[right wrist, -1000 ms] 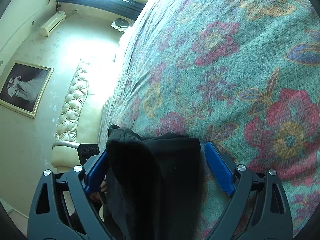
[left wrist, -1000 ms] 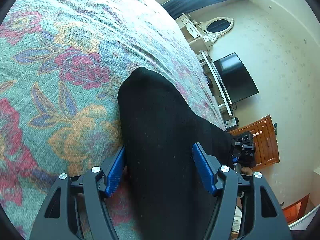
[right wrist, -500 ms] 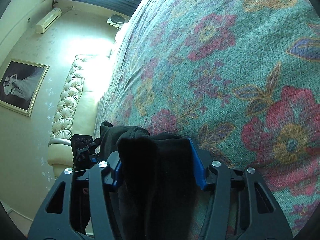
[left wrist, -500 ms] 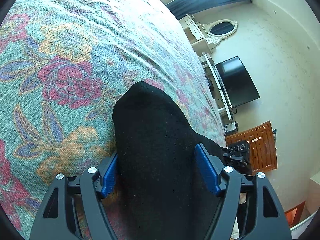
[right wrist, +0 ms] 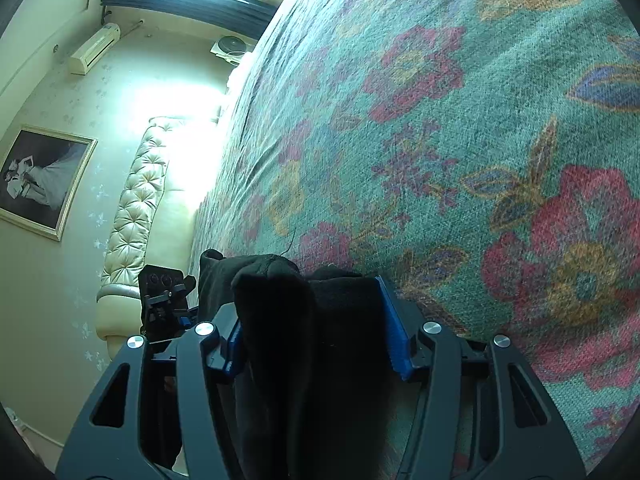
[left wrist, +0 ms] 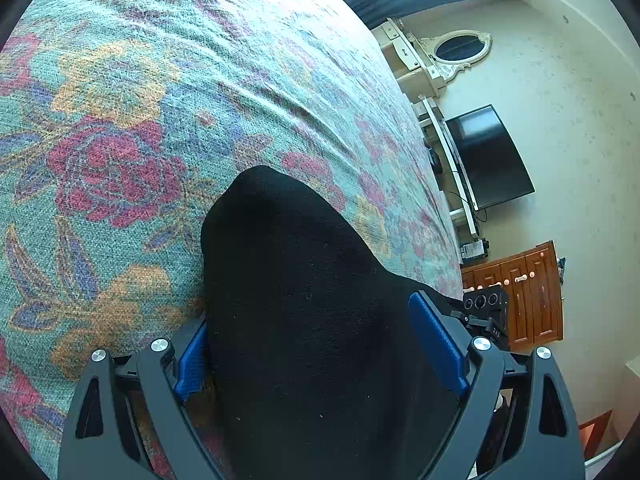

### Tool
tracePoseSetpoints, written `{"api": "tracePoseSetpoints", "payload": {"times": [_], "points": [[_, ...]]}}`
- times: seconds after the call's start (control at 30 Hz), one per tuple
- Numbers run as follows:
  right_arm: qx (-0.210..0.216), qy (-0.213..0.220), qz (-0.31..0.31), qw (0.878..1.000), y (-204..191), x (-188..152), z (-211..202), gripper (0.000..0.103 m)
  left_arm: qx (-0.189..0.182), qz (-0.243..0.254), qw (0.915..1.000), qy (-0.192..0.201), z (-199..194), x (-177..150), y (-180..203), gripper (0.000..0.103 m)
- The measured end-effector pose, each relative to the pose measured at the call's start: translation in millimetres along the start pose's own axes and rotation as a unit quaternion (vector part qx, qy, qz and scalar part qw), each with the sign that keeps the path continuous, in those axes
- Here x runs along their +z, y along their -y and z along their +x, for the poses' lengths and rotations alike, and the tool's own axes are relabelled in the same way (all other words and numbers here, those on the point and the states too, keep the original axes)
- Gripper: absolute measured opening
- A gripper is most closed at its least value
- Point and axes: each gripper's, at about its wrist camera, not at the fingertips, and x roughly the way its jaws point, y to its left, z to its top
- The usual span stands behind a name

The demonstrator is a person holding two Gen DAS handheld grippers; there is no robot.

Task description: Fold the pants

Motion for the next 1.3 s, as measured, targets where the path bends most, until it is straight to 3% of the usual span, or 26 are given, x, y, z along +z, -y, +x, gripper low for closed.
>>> {"api": "tracePoseSetpoints", "payload": {"times": [0.17, 0.27, 0.4, 0.83, 0.93, 1.13, 1.3], "points": [[0.002, 0.004, 0.000, 1.000, 1.2, -3.9, -0.7, 0.055, 0.022, 0.018, 0.9996, -0.004, 5.5, 4.4, 10.2, 0.088], [0.003, 0.005, -0.001, 1.000, 1.8, -5.6, -1.2, 0.055, 0.047, 0.069, 0.9965, -0.005, 10.9, 1.3, 17.9, 0.088], [0.004, 0.005, -0.001, 1.000, 1.6, -7.0, -1.6, 0.055, 0.078, 0.145, 0.9863, -0.008, 18.1, -6.1, 27.7, 0.088], [0.010, -0.001, -0.001, 1.000, 5.1, -4.2, -6.8, 0.053, 0.060, 0.138, 0.9885, -0.007, 17.7, -3.0, 17.6, 0.086], [0.008, 0.000, -0.002, 1.000, 5.2, -4.6, -8.1, 0.050, 0.078, 0.135, 0.9878, -0.002, 14.6, -3.5, 15.6, 0.067], [0.005, 0.005, 0.000, 1.000, 0.8, -8.1, -7.4, 0.042, 0.080, 0.157, 0.9843, 0.005, 11.7, -6.5, 23.0, 0.037], [0.005, 0.012, 0.004, 1.000, -2.5, -13.0, -7.8, 0.039, 0.106, 0.188, 0.9763, 0.018, 13.0, -10.7, 35.2, 0.032]]}}
